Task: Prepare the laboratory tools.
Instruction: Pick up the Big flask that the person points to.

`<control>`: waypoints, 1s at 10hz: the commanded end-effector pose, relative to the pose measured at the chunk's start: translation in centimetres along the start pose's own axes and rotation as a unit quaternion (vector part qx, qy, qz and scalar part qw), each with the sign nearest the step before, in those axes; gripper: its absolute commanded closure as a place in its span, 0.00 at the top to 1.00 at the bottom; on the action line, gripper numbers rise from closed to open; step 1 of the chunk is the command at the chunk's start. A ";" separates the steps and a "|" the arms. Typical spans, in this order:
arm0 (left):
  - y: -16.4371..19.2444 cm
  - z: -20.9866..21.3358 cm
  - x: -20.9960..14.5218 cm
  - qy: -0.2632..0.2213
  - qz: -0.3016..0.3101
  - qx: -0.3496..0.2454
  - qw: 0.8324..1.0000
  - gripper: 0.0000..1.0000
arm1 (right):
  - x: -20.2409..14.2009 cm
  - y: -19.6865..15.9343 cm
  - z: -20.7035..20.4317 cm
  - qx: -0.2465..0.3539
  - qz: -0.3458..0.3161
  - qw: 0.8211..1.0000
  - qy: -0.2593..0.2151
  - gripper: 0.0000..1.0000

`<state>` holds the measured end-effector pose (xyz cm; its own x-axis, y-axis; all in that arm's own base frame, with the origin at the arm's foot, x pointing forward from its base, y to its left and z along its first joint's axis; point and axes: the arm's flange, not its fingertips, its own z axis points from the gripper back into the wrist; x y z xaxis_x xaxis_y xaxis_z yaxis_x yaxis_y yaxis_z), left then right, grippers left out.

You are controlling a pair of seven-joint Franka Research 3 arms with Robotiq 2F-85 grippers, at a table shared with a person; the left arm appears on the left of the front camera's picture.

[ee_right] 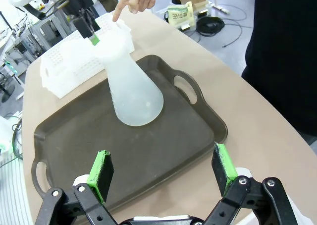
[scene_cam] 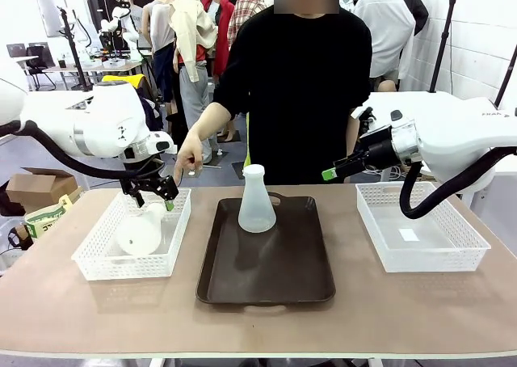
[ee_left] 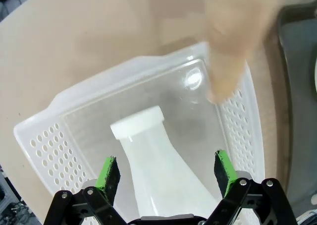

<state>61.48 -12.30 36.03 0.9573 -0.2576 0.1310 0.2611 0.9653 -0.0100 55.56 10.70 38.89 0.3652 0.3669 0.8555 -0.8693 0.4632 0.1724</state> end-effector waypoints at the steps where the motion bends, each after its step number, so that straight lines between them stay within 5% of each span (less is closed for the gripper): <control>1: 0.5 -0.3 1.7 0.022 0.038 0.010 0.999 1.00 | 0.3 -0.1 0.0 -0.001 -0.003 1.000 0.009 1.00; 6: 2.2 -1.5 1.8 0.017 0.110 0.029 0.993 1.00 | 0.3 -0.1 0.0 -0.001 -0.003 1.000 0.009 1.00; 10: 1.9 -1.8 1.1 0.030 0.104 0.027 0.994 1.00 | 0.3 -0.1 0.0 -0.001 -0.003 1.000 0.009 1.00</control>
<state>63.27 -10.51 34.33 0.9946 -0.0657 0.0806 0.0666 0.9977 -0.0091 55.58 10.70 38.90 0.3654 0.3669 0.8555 -0.8693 0.4631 0.1727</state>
